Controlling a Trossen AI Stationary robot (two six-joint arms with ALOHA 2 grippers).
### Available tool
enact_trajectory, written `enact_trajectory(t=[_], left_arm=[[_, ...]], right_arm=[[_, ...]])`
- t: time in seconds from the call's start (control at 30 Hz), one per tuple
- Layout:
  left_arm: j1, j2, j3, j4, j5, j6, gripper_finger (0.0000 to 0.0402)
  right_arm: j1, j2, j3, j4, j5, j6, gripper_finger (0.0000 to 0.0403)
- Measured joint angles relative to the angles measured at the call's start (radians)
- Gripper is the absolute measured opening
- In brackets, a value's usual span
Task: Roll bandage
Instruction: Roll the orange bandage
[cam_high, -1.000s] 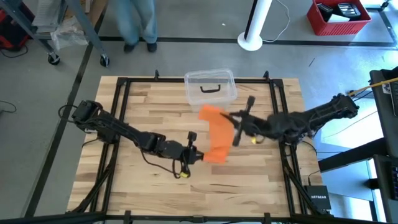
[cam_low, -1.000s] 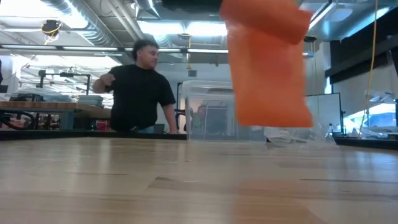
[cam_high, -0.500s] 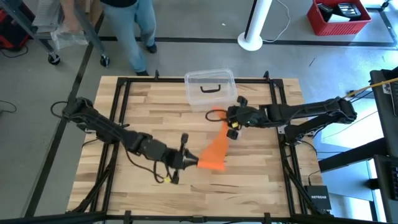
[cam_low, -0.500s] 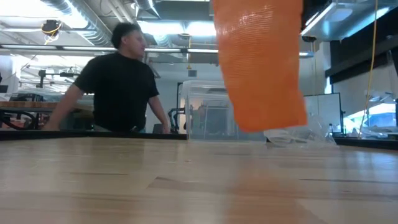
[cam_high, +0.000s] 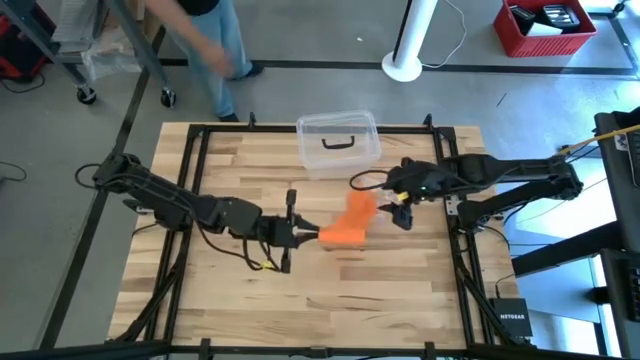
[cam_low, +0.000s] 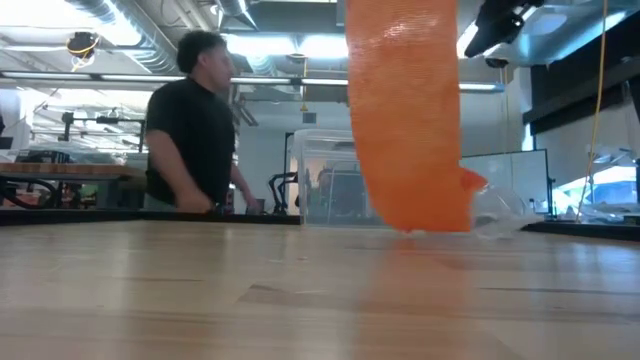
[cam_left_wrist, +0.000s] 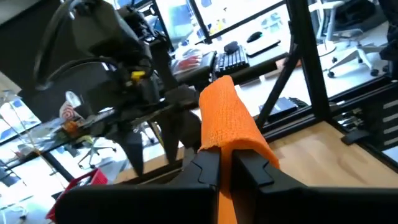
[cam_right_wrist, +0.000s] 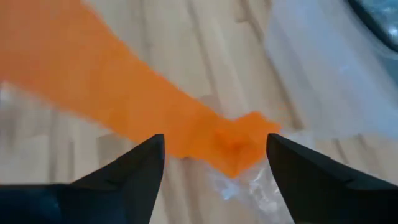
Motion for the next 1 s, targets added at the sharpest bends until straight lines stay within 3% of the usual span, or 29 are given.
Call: enact_trajectory(t=[0.07,0.17,0.33,0.47,0.63,0.87,1.0], left_arm=[[0.006,-0.002,0.0,0.012,-0.026,0.009,0.0008],[0.008,-0.007,0.005,0.047,-0.129,0.054,0.0008],[0.027,-0.015,0.04,0.066,-0.149,0.135,0.0008],[0.049,-0.014,0.061,0.06,-0.147,0.169,0.0008],[0.057,-0.014,0.068,0.051,-0.144,0.178,0.0008],[0.059,-0.014,0.068,0.02,-0.082,0.224,0.0008],[0.059,-0.014,0.068,0.049,-0.081,0.255,0.0008]], right_arm=[[0.019,-0.033,-0.04,0.036,-0.024,0.002,0.0284],[0.09,-0.087,-0.162,0.166,0.025,0.0,0.0284],[0.225,-0.146,-0.463,0.701,0.168,-0.032,0.0284],[0.251,-0.093,-0.646,1.07,0.224,-0.083,0.0284],[0.247,-0.025,-0.69,1.129,0.4,-0.083,0.0284],[0.248,0.075,-0.691,1.206,0.409,-0.117,0.0283],[0.248,0.152,-0.691,1.325,0.41,-0.157,0.0261]])
